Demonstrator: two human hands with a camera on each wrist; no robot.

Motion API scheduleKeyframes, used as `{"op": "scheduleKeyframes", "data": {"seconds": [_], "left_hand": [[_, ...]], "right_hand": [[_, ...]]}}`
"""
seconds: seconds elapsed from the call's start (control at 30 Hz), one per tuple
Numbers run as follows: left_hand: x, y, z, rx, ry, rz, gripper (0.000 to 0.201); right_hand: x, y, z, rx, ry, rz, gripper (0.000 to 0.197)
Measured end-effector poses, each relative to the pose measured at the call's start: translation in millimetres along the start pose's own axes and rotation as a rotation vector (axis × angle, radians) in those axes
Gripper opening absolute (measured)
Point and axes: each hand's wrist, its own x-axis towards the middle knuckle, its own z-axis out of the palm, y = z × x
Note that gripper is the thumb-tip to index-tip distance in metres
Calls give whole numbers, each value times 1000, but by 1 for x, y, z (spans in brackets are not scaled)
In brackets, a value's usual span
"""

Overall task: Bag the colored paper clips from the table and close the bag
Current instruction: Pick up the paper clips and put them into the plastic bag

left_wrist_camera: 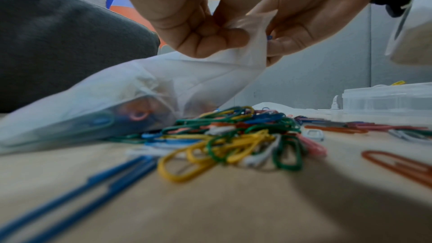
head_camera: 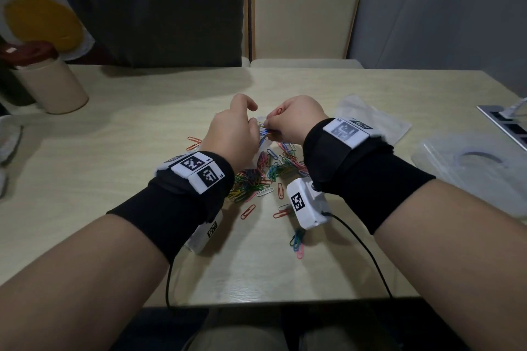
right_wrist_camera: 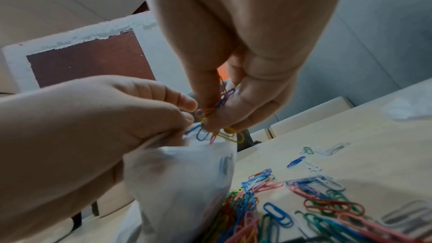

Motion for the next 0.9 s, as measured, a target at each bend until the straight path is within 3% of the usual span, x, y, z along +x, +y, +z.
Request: {"op": "scheduleKeyframes", "data": {"seconds": [0.17,0.3,0.4,0.47,0.57,0.63,0.73,0.9], "left_hand": [[0,0,0,14,-2,15,21],[-1,0,1,8,4,14,21],[0,0,0,7,5,8,21],[0,0,0,4,8,1,22],[0,1,0,-2,0,-3,24],[0,1,-1,5,-4,1,24],[0,1,0,4,-4,-10,24],[1,1,0,7,4,-17,23]], "right_hand": [[-2,-3,0,-117,-11,-1,2],[1,-6,7,-337,51,19,21],[-6,-11,4,-418,-12,-59,10],[-12,-17,3,-348,-19,-68,10],[-14,-17,7,-416,-73,-96,28],[-9,-18,8,-339,-85,-101,12],[-4,-11,9,-308,19,-77,28],[-2,-2,6,-260,27,-120,18]]}}
